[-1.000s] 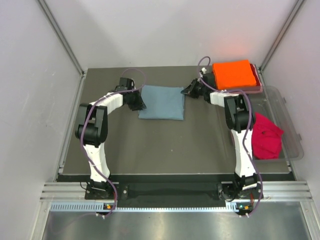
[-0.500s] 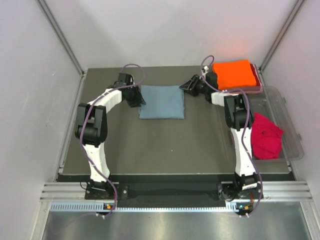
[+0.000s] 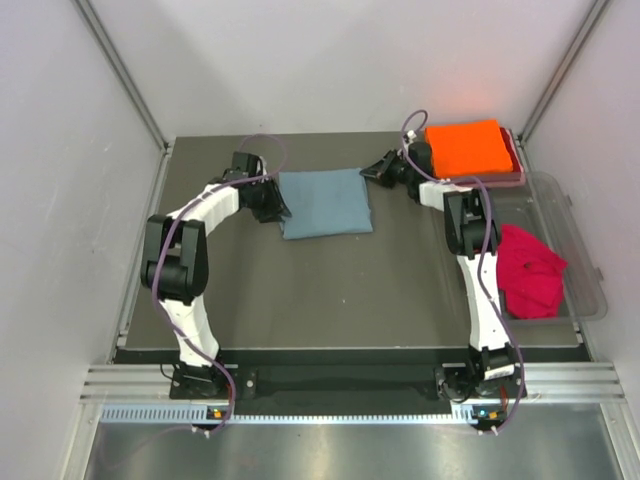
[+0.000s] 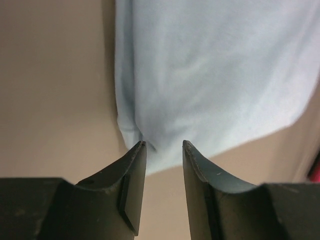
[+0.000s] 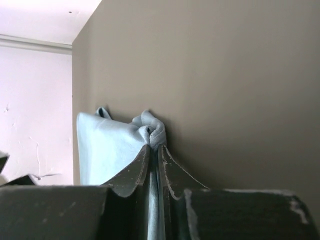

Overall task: Fold and stack the t-shirts
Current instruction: Fold the tshirt

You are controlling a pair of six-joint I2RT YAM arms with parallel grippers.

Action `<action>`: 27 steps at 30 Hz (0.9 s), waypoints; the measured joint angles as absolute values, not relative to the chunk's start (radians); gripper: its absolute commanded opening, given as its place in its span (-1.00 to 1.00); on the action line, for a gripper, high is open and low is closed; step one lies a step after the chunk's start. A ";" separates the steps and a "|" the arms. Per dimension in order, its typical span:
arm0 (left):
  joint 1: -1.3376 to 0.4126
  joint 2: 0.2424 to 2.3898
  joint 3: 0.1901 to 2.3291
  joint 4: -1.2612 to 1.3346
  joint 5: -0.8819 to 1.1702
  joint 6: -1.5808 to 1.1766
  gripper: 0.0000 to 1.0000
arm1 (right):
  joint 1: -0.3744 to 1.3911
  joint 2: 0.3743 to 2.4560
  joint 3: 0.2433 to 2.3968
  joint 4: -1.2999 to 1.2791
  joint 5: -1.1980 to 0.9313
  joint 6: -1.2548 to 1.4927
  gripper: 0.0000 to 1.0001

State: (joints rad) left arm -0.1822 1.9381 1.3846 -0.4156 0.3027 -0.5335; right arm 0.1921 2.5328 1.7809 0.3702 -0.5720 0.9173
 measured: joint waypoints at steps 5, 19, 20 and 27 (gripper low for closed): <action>-0.181 1.839 1.363 -0.429 0.313 -0.527 -0.20 | 0.190 2.561 1.870 0.305 -0.587 0.892 -0.38; -0.126 1.637 1.118 -0.419 0.471 -0.544 -0.21 | 0.147 2.452 1.872 0.055 -0.608 0.656 0.29; -0.128 1.597 1.087 -0.421 0.484 -0.542 -0.20 | 0.147 2.441 1.872 0.031 -0.607 0.635 0.31; -0.134 1.383 1.006 -0.448 0.537 -0.464 -0.15 | 0.149 2.381 1.826 -0.062 -0.570 0.540 0.43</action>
State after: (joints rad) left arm -0.1341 1.3827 1.0061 -0.4484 0.5365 -0.4644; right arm 0.1486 2.3810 1.8263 -0.0620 -0.5701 0.5396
